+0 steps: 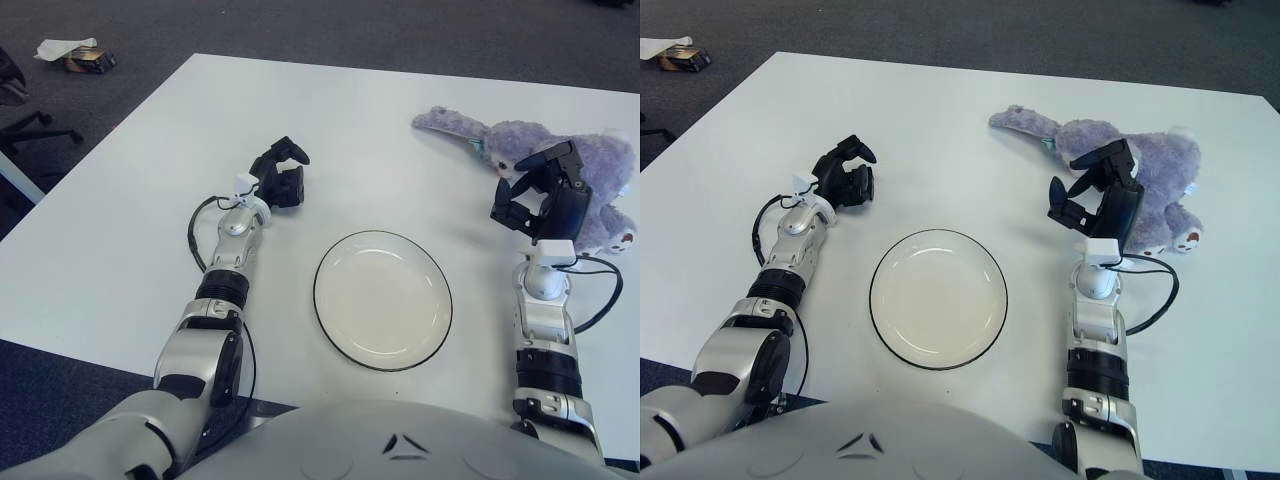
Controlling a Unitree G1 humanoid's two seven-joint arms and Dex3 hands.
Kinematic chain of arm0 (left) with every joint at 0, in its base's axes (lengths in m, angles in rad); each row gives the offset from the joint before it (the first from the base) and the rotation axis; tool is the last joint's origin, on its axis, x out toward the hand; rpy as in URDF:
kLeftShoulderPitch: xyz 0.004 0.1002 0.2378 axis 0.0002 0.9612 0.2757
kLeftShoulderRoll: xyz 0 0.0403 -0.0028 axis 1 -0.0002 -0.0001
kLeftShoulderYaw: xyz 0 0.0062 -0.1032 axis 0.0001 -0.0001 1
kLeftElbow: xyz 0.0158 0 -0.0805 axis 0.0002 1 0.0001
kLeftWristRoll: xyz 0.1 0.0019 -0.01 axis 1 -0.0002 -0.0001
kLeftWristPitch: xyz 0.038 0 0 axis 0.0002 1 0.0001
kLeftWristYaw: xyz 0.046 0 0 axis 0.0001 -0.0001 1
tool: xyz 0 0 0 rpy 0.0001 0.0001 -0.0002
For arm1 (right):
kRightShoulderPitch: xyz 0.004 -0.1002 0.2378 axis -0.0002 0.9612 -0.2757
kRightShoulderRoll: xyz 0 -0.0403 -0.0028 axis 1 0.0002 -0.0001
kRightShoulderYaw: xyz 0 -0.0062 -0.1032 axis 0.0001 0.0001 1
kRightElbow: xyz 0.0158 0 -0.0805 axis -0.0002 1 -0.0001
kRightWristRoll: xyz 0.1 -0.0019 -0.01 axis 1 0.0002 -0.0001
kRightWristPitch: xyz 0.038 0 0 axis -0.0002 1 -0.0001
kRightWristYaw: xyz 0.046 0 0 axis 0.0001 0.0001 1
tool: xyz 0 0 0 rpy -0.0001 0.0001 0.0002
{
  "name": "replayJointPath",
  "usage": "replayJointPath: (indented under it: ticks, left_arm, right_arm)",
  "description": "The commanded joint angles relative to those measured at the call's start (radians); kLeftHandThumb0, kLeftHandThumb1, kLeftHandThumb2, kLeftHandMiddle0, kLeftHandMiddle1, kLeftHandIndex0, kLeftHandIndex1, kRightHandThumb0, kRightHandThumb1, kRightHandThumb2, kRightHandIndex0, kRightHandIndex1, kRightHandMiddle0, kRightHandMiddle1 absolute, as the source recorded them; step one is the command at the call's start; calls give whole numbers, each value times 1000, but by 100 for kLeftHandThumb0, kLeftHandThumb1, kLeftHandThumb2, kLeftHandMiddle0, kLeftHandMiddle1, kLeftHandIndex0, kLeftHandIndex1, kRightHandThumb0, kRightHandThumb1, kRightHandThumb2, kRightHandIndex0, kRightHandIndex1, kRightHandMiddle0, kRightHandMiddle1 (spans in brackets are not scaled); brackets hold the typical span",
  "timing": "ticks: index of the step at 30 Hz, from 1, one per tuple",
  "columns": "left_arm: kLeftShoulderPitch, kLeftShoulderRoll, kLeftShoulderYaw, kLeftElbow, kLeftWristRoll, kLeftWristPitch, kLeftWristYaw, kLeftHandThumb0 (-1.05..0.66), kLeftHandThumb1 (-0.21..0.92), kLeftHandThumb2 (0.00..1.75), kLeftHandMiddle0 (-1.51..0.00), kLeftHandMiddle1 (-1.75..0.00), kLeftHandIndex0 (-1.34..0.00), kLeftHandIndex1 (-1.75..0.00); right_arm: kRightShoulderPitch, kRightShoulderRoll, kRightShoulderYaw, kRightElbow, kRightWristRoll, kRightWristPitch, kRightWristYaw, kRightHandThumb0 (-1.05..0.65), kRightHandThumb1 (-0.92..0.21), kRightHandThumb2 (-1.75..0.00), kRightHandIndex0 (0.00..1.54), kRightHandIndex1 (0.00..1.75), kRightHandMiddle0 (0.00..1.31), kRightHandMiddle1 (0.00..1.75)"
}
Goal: Put the doll into the plate.
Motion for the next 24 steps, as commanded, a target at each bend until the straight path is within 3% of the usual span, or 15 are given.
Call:
replayJointPath:
  ticks: [1, 10, 18, 24]
  left_arm:
    - [63, -7, -4, 51, 10, 41, 7, -43, 46, 114, -111, -175, -50, -175]
    - [60, -10, -1, 59, 7, 41, 9, -43, 46, 114, -109, -175, -50, -175]
    - [54, -11, 4, 70, 5, 39, 10, -43, 45, 115, -109, -175, -50, -175]
    - [50, -11, 7, 77, 5, 33, 9, -44, 44, 116, -111, -175, -51, -175]
  right_arm:
    - [90, 6, 0, -44, -57, 49, -24, -6, -27, -136, 70, 175, 47, 168]
    - [132, 1, 7, -169, -191, 110, -87, -1, -23, -142, 69, 173, 44, 174]
    - [141, -9, 9, -193, -292, 119, -188, 0, -29, -132, 69, 164, 39, 175]
    - [142, -43, 10, -178, -398, 105, -307, 0, -37, -123, 58, 165, 38, 175]
